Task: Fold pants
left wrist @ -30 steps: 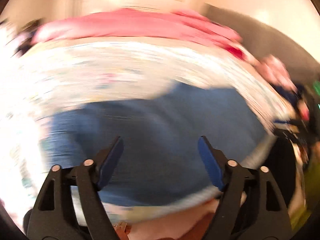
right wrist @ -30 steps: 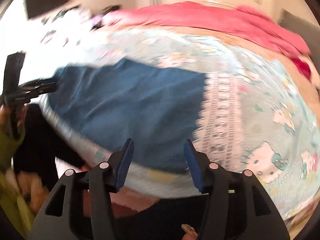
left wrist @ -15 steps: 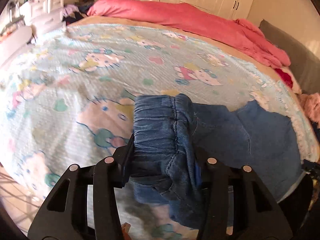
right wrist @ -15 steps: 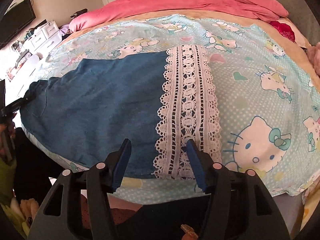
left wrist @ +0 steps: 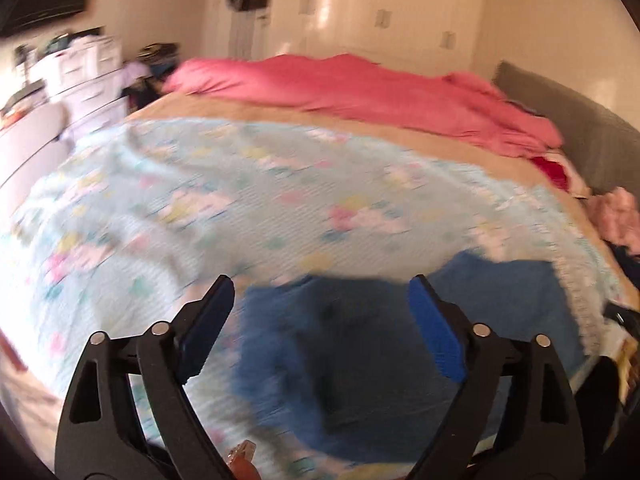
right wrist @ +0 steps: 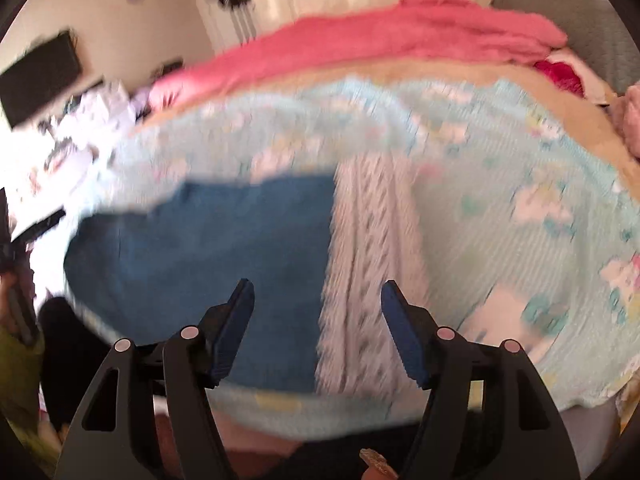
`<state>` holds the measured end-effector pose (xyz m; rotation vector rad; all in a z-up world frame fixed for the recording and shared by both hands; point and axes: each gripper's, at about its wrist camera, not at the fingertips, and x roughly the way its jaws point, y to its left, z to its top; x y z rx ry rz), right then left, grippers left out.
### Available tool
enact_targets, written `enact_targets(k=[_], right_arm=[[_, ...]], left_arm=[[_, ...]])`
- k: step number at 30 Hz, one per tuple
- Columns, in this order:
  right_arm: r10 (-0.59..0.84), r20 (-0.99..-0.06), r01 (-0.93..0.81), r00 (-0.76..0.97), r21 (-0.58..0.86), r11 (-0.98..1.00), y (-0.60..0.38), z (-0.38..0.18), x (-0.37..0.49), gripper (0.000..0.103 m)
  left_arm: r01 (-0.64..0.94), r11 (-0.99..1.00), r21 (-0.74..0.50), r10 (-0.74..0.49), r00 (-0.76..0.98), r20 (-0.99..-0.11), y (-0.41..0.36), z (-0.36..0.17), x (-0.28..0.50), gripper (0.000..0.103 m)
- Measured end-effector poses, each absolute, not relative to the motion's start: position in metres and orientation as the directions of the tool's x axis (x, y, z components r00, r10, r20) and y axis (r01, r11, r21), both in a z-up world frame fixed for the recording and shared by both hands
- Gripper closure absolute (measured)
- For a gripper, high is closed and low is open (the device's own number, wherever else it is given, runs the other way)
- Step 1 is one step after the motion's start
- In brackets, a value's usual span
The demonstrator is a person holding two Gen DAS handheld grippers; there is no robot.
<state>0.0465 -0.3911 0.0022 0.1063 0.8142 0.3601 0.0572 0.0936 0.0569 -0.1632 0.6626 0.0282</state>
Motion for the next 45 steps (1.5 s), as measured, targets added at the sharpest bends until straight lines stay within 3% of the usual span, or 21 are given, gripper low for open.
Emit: enact_targets(k=[8,10,13,15,17,20,21,22,29,34,38,40,41,45], right_arm=[[0.369,-0.738,-0.173,0.565,0.332,0.927,-0.415,-0.014,0.157,0.042],[0.369,-0.764,-0.154,0.529,0.341,0.927,-0.417,-0.030,0.180,0.049],[0.395,-0.785,-0.143,0.476,0.375,0.916,-0.419,-0.054,0.202,0.049],[0.424,-0.781,-0.149,0.458,0.403,0.903,-0.418,-0.064,0.203,0.054],[0.456,-0.765,-0.177,0.455,0.424,0.888,-0.417,-0.066,0.200,0.069],[0.474,-0.757,-0.220,0.450,0.420,0.880,-0.412,-0.066,0.193,0.075],[0.480,-0.754,-0.236,0.449,0.418,0.877,-0.410,-0.065,0.191,0.077],[0.482,-0.751,-0.244,0.452,0.415,0.876,-0.410,-0.065,0.189,0.081],[0.445,-0.675,-0.289,0.588,0.339,0.896,-0.410,-0.026,0.176,0.086],[0.311,-0.755,-0.278,0.577,0.176,0.944,-0.392,-0.034,0.204,0.086],[0.248,-0.807,-0.279,0.537,0.108,0.954,-0.387,-0.063,0.212,0.084],[0.235,-0.799,-0.264,0.553,0.099,0.959,-0.389,-0.065,0.210,0.077],[0.218,-0.795,-0.244,0.566,0.091,0.966,-0.392,-0.065,0.209,0.067],[0.215,-0.753,-0.176,0.622,0.133,0.975,-0.411,-0.053,0.198,0.053]], left_arm=[[0.143,0.960,-0.240,-0.273,0.669,-0.692,0.014,0.034,0.153,0.020],[0.160,0.956,-0.246,-0.291,0.620,-0.728,-0.002,0.016,0.177,0.020],[0.169,0.962,-0.214,-0.273,0.585,-0.764,-0.013,-0.008,0.198,0.020],[0.178,0.962,-0.209,-0.273,0.539,-0.797,-0.019,-0.025,0.213,0.020],[0.188,0.951,-0.245,-0.307,0.497,-0.812,-0.024,-0.040,0.221,0.026],[0.203,0.952,-0.228,-0.301,0.493,-0.816,-0.034,-0.045,0.220,0.055],[0.223,0.944,-0.241,-0.323,0.489,-0.810,-0.038,-0.044,0.218,0.080],[0.233,0.937,-0.260,-0.344,0.480,-0.807,-0.040,-0.044,0.217,0.097],[0.287,0.953,-0.094,-0.248,0.570,-0.783,-0.059,-0.015,0.215,0.098],[0.287,0.958,0.015,-0.165,0.593,-0.788,-0.078,-0.025,0.235,0.098],[0.267,0.963,-0.035,-0.185,0.565,-0.804,-0.070,-0.049,0.241,0.097],[0.258,0.965,-0.052,-0.195,0.569,-0.799,-0.065,-0.049,0.241,0.091],[0.246,0.967,-0.059,-0.194,0.570,-0.798,-0.063,-0.048,0.242,0.088],[0.185,0.975,-0.120,-0.209,0.597,-0.774,-0.045,-0.041,0.237,0.060]])
